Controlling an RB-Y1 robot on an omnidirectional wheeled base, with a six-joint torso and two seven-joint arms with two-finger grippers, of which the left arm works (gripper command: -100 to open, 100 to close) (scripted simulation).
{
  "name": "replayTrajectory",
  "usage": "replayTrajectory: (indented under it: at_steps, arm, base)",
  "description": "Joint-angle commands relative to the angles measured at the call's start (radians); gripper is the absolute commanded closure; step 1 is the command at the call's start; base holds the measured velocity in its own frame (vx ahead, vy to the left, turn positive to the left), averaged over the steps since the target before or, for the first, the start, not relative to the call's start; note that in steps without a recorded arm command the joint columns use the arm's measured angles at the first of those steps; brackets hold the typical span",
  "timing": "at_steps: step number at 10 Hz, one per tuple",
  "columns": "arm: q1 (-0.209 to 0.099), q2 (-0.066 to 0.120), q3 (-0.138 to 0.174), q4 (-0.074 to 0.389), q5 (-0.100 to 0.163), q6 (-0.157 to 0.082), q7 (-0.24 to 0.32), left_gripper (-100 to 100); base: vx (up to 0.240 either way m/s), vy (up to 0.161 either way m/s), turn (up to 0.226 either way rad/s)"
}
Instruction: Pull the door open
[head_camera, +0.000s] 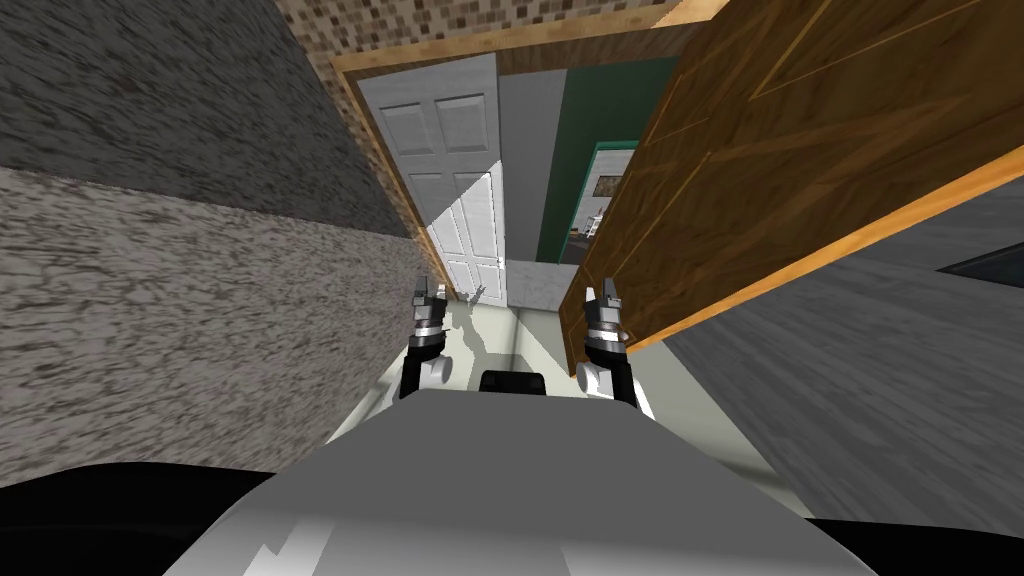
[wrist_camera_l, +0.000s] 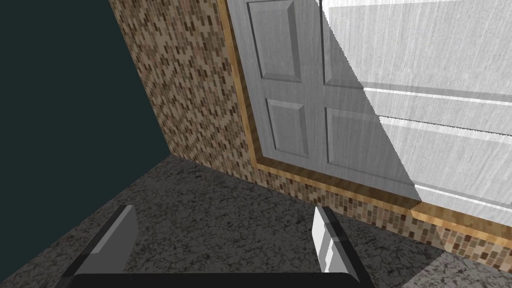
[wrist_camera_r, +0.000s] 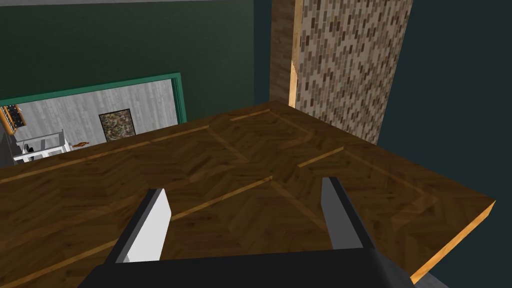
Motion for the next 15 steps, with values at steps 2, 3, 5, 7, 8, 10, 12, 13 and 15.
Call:
replayTrajectory:
  at_steps: [2, 3, 5, 7, 8, 10, 12, 13, 15]
  arm:
    - [-0.018, 0.011, 0.002, 0.052, 0.008, -0.013, 0.001, -100]
    - [-0.026, 0.014, 0.002, 0.072, 0.01, -0.016, 0.002, -100]
    - [-0.043, 0.021, 0.003, 0.111, 0.016, -0.023, 0.002, -100]
    - [-0.061, 0.028, 0.004, 0.155, 0.022, -0.03, 0.003, -100]
    - [-0.071, 0.031, 0.005, 0.178, 0.025, -0.034, 0.003, -100]
    - [-0.09, 0.037, 0.006, 0.225, 0.031, -0.042, 0.004, -100]
    - [-0.11, 0.044, 0.007, 0.273, 0.038, -0.05, 0.005, -100]
    - [-0.121, 0.046, 0.008, 0.299, 0.041, -0.054, 0.005, -100]
    - [-0.142, 0.052, 0.009, 0.35, 0.048, -0.063, 0.006, -100]
  base:
    - [0.081, 0.002, -0.031]
    - [0.076, 0.005, -0.037]
    - [0.084, 0.005, -0.033]
    - [0.088, 0.0, -0.044]
    - [0.089, -0.008, -0.041]
    - [0.093, -0.001, -0.043]
    - [0.095, 0.011, -0.047]
    - [0.106, 0.009, -0.036]
    - [0.097, 0.011, -0.052]
